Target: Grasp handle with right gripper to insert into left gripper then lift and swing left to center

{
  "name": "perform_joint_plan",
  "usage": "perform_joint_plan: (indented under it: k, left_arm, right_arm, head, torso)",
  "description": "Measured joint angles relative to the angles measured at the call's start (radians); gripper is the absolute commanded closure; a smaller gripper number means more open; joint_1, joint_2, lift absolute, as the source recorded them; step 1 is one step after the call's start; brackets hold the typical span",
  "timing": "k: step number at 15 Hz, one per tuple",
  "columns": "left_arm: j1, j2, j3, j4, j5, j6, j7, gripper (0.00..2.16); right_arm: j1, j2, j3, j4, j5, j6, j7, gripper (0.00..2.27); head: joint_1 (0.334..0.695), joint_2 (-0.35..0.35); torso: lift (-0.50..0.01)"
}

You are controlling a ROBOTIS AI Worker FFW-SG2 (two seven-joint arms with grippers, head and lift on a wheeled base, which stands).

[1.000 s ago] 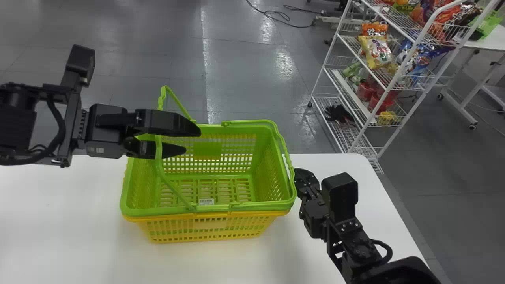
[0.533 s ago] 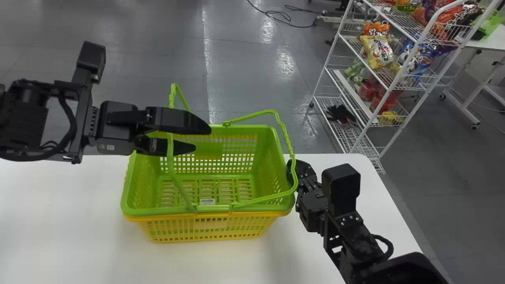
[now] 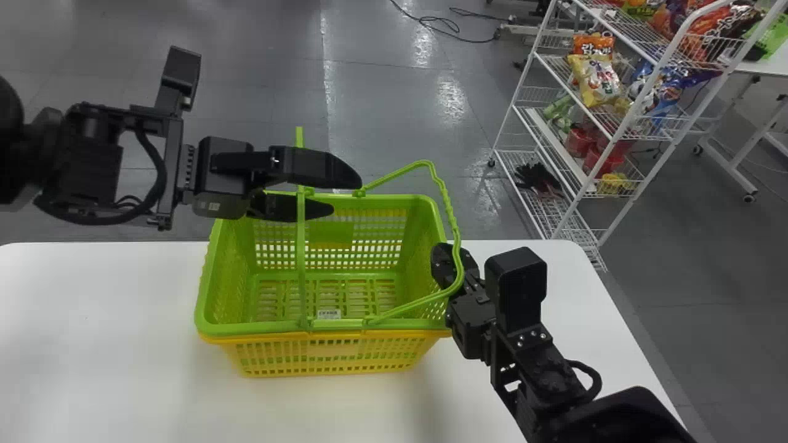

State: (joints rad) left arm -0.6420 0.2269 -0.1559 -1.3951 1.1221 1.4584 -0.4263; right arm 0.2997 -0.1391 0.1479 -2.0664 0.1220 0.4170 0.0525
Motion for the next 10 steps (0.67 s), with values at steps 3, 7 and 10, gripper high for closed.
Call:
perform_joint_plan:
  k: [3,7,10]
  left_arm:
    - [-0.014,-0.017,-0.015,0.028,-0.014,-0.036,-0.005,0.07]
    - [-0.035,-0.019,-0.030,0.048,-0.022,-0.068,-0.012,0.07]
    - [-0.038,-0.024,-0.035,0.065,-0.029,-0.075,-0.014,0.07]
  right_arm:
    - [-0.012,0.002,0.028,-0.003,0.012,0.013,-0.011,2.16]
    - [-0.033,0.013,0.071,-0.003,0.032,0.034,-0.016,2.16]
    - [-0.051,0.022,0.108,-0.003,0.051,0.048,-0.023,2.16]
  head:
    - [0.695,-0.190]
    - [0.695,-0.170]
    - [0.695,-0.150]
  torso:
    - [-0.093]
    - [-0.093]
    - [-0.093]
